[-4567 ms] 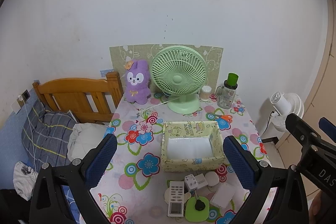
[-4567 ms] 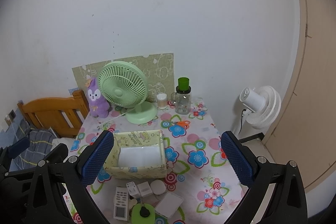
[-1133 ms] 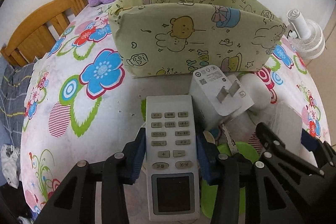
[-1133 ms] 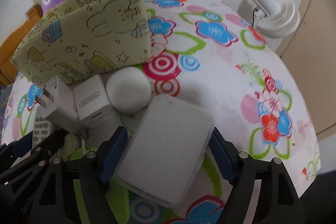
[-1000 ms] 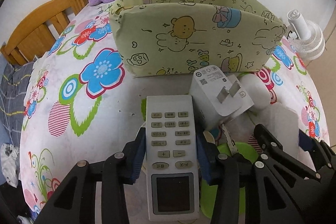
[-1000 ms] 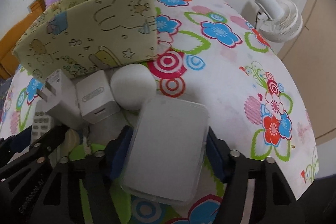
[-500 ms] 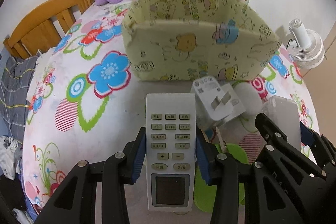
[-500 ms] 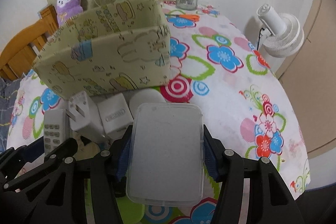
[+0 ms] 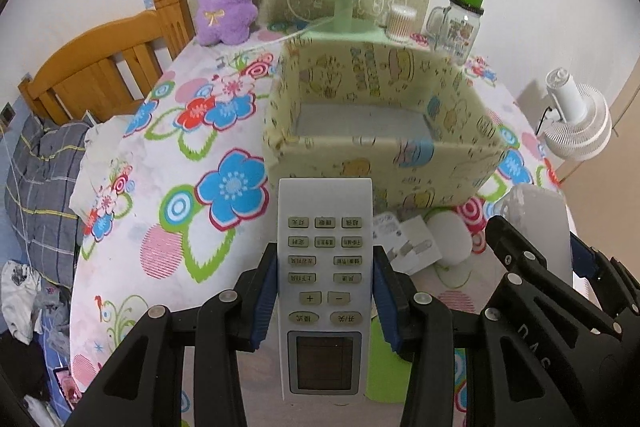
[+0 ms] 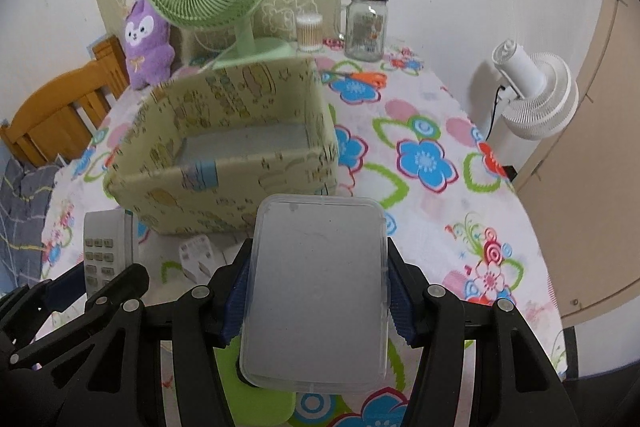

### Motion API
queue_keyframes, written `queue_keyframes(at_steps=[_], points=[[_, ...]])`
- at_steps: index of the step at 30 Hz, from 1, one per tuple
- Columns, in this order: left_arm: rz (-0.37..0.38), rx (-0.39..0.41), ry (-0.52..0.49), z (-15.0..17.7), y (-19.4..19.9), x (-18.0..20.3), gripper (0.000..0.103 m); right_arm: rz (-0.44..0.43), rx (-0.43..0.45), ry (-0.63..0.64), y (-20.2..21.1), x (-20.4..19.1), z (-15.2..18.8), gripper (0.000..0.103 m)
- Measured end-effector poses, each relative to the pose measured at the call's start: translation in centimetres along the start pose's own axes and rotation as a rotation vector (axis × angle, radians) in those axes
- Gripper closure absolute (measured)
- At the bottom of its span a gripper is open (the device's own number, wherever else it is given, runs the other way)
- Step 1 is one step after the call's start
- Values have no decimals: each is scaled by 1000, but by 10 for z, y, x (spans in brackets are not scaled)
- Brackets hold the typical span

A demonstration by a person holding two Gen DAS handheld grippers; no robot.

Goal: Organize rigid objects
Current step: 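Lift and carry the remote and case toward the fabric storage box with both grippers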

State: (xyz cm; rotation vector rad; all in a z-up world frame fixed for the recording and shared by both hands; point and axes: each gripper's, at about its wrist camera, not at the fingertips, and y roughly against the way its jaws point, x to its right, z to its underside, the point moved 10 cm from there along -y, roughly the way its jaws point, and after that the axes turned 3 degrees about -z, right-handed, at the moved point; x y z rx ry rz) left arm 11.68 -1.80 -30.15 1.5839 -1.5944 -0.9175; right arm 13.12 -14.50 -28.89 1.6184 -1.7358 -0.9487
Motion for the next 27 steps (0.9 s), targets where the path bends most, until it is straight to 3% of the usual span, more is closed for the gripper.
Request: queue_keyframes(at_steps=[19, 27], points=[[35, 83, 26, -61, 56, 5, 58, -37, 99, -21, 55, -1, -70, 42], [18, 138, 31, -86, 78, 1, 58, -54, 127, -18, 74, -7, -93, 42]])
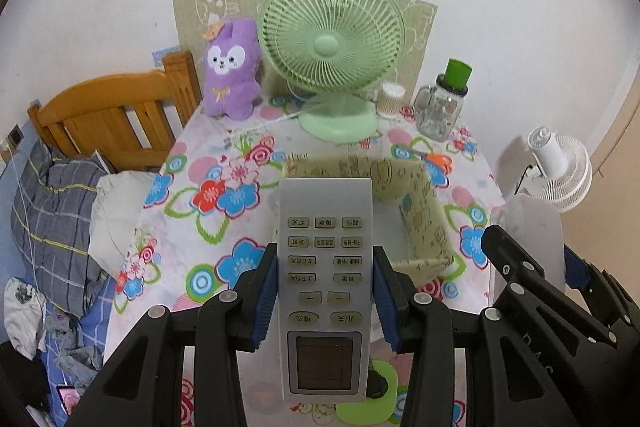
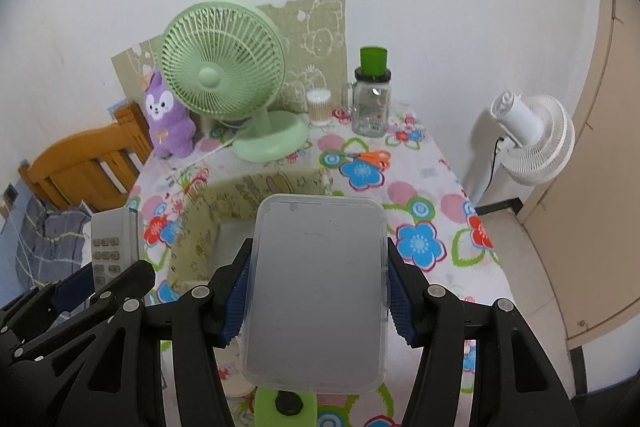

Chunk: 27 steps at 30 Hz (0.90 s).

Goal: Organize rigid objects
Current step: 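Lift and carry the remote and case toward the fabric storage box with both grippers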

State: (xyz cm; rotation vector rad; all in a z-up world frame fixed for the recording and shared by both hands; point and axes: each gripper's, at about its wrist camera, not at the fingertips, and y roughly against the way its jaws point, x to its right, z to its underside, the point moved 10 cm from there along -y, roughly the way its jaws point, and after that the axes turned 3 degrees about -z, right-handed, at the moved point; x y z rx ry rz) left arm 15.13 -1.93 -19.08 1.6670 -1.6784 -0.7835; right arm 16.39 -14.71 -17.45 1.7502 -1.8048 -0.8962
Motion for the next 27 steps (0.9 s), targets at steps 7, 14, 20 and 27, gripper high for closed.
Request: queue_keyframes(at_steps=[7, 14, 20, 27], points=[[2, 49, 10, -21, 11, -1, 58, 2, 44, 14, 10, -4, -23, 42], [-2, 69, 25, -36, 10, -3, 58, 7, 65, 28, 6, -7, -40, 42], [-10, 64, 31, -45, -4, -5, 58, 2, 56, 27, -9, -8, -48, 42], [-24, 72, 24, -60, -26, -3, 58, -3, 57, 41, -32, -9, -60, 42]])
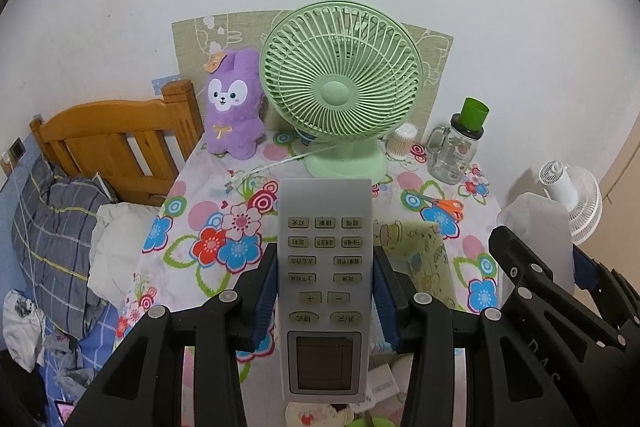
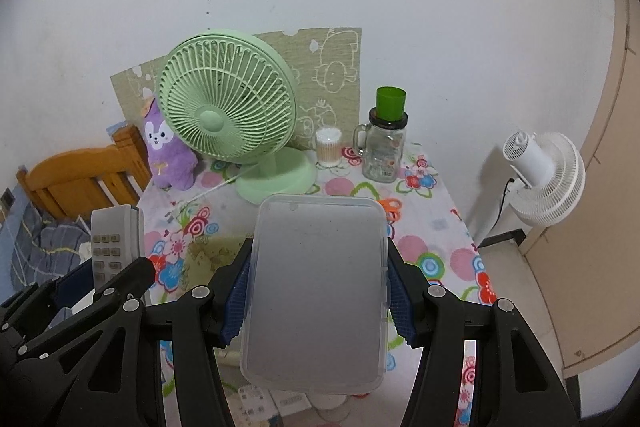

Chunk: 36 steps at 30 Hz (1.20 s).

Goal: Organize rigid objects
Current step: 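Lift and carry the remote and case toward the fabric storage box with both grippers, then lower the remote into the box and open the left gripper while the right releases the case inside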

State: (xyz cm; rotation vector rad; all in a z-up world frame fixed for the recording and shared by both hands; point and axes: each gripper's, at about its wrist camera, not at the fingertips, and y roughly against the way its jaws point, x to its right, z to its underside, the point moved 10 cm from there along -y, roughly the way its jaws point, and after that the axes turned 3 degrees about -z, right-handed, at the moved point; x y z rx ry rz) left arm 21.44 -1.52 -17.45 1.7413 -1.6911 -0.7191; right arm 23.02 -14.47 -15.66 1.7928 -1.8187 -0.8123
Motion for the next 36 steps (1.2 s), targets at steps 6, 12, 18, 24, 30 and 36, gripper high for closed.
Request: queue_keyframes(at_steps=[6, 12, 18, 24, 30, 36], points=[[-13, -9, 7, -2, -29, 2, 58, -5, -10, -1, -28, 2, -1, 42], [-15, -30, 0, 3, -57, 4, 58, 2, -35, 1, -57, 4, 4, 42], [-28, -65, -26, 20, -86, 2, 58, 9, -60, -6, -83, 5, 15, 42], [-46, -106, -18, 37, -112, -4, 58, -10, -106, 4, -111, -1, 32, 42], [-45, -140, -25, 46, -130, -3, 58, -17, -138, 13, -132, -3, 44, 42], [-42, -141, -63, 49, -138, 6, 58, -11, -149, 25, -145, -4, 48, 42]])
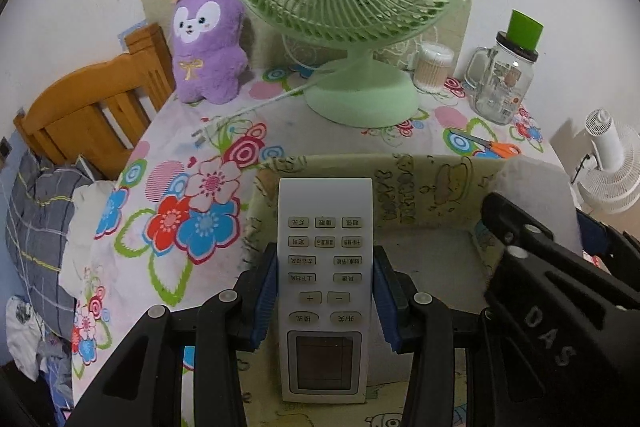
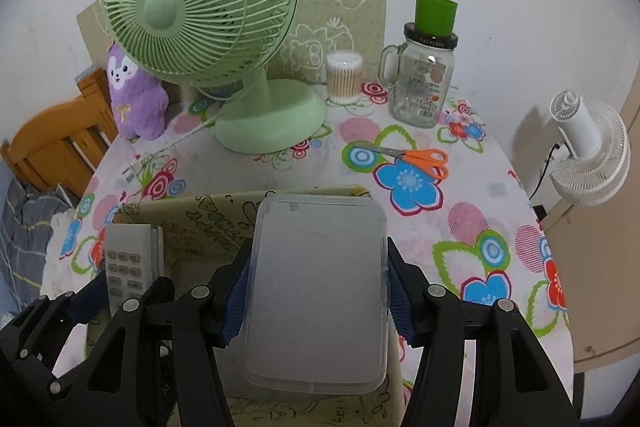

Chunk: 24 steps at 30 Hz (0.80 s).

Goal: Organize rigid objects
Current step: 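Lower the remote into the box and open the left gripper while the right releases the case inside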

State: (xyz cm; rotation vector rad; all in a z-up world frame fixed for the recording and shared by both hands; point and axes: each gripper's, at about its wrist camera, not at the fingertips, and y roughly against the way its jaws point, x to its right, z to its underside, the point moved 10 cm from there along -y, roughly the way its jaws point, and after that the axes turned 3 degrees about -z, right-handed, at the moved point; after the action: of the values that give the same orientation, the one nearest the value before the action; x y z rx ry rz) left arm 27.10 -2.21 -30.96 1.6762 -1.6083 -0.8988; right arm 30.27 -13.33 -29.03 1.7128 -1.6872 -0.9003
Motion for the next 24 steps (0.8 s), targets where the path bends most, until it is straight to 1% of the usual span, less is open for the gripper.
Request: queue_keyframes(at_steps=[3, 6, 8, 10, 11, 12, 13, 14, 16, 21, 23, 24], points=[[19, -34, 11, 5, -6, 2, 57, 0, 4, 16, -2, -4, -1, 41], [5, -20, 5, 4, -7, 1, 56, -11, 1, 23, -5, -8, -2, 41], [9, -13, -10, 2, -5, 3, 50, -15, -12, 23, -9, -9, -1, 41], [15, -11, -29, 2, -3, 7, 36, -22, -18, 12, -13, -10, 1, 41], [13, -6, -33, 1, -1, 8, 32, -28, -20, 8, -13, -10, 1, 38], [7, -1, -34, 0, 0, 7, 25, -46, -15, -1, -12, -12, 1, 38], [0, 8, -34, -1, 2, 7, 22, -46, -12, -3, -11, -12, 1, 36], [5, 9, -36, -2, 3, 7, 22, -44, -10, -2, -10, -12, 0, 31], [7, 7, -36, -2, 4, 8, 20, -52, -13, 8, -8, -16, 0, 26], [1, 17, -44, -3, 11, 8, 17, -61, -26, -8, -2, -16, 2, 22], [-6, 22, -52, -4, 15, 7, 15, -55, -22, -15, 2, -16, 2, 15], [-6, 26, -55, -4, 18, 8, 15, -53, -17, -17, 5, -15, 2, 15]])
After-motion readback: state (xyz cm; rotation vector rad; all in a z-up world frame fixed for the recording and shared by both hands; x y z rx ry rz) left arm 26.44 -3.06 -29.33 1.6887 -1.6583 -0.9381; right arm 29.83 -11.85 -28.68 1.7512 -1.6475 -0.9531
